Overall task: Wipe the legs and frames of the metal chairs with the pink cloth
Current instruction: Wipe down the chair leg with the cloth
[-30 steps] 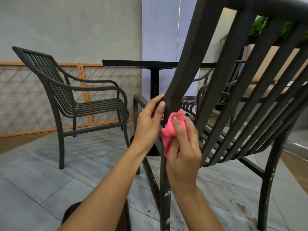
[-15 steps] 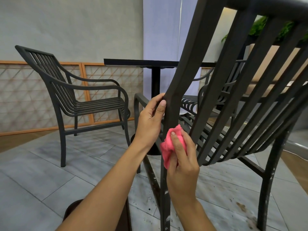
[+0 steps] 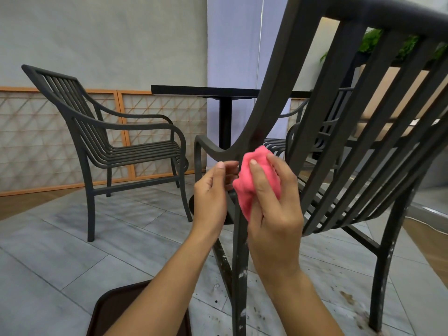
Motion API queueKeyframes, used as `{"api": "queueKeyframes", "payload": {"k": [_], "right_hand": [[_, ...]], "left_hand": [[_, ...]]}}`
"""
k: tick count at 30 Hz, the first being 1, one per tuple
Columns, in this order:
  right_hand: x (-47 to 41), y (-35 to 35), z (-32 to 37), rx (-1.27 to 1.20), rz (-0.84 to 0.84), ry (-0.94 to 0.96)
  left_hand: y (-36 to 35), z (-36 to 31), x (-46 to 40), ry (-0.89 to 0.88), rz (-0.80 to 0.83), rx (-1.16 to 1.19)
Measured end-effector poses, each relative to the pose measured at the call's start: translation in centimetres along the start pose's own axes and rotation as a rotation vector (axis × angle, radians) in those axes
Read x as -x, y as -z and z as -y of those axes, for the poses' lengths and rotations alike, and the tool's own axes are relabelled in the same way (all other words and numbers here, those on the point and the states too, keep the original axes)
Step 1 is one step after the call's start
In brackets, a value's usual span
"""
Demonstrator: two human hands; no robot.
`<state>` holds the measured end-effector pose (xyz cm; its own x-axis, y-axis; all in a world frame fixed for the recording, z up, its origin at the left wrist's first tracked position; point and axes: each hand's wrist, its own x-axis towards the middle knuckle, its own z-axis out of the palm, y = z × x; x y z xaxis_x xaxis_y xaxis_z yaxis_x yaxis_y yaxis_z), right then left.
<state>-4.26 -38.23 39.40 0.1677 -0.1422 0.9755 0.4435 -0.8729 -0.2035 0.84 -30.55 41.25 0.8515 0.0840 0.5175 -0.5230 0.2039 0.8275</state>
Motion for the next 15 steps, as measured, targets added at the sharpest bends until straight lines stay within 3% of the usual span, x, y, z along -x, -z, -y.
{"api": "queueKeyframes", "payload": {"k": [6, 15], "right_hand": [[-1.2, -1.8, 0.3, 0.218, 0.120, 0.055], [0.6, -2.7, 0.3, 0.308, 0.196, 0.030]], "left_hand": [[-0.3, -0.3, 0.1, 0.048, 0.008, 0.050], [0.2, -0.2, -0.2, 0.083, 0.043, 0.026]]}}
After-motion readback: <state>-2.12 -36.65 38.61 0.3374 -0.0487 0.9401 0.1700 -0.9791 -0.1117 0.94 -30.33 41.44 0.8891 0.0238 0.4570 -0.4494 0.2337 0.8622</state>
